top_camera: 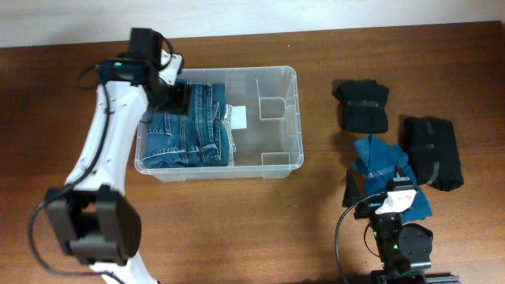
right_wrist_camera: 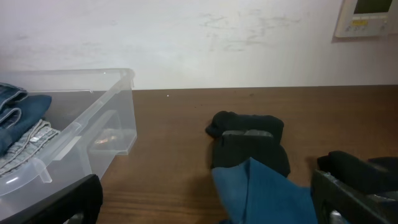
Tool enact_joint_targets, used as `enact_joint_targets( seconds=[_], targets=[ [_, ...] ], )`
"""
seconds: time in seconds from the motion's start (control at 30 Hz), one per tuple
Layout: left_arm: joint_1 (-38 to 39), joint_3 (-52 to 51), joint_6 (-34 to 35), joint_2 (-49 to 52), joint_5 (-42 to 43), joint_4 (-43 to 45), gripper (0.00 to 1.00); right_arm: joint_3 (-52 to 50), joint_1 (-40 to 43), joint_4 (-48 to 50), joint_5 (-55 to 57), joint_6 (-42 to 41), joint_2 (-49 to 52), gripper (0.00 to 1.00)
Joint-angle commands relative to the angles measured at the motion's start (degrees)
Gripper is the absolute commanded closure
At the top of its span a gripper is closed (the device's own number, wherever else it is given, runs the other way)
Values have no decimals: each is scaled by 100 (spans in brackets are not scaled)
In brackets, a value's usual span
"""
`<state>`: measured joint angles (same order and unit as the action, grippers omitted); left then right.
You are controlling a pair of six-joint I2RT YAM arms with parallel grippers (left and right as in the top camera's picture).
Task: Pack container
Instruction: 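Carry the dark-blue jeans into the container on top of the light jeans, then release the dark-blue jeans and raise the left gripper, then reach the right gripper to the teal garment and grasp it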
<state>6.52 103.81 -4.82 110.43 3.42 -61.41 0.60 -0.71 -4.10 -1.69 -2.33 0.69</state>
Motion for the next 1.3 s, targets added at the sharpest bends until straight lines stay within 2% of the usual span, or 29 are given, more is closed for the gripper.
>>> enact_joint_targets(
  seconds=[0.0, 0.23, 0.57, 0.67, 0.8, 0.97, 1.17, 1.27],
  targets=[
    [-85, 442, 4, -938, -127, -199, 2, -28, 46, -37, 26, 39, -26, 2],
    [-317, 463, 48, -1989, -127, -245, 1, -28, 46, -37, 26, 42, -26, 2],
    [-756, 461, 48, -2041, -127, -551, 1, -28, 39, 15, -87, 28, -28, 2],
    [-782, 461, 46, -2017, -127, -483, 1, -13, 42, 306, -83, -570, -26, 2],
    [-782, 409, 46, -1814, -127, -483, 1, 387, 42, 85, -90, -1067, 168, 2],
    [-782, 407, 179, -1405, -125, -485, 1, 1982, 42, -730, -83, -1058, 1611, 1],
    [-782, 402, 393, -1274, -125, -551, 1, 5112, 42, -2898, -83, -997, 4601, 2],
    [-782, 402, 393, -1274, -125, -555, 1, 6301, 42, -3773, -81, -800, 5711, 2]
  ],
)
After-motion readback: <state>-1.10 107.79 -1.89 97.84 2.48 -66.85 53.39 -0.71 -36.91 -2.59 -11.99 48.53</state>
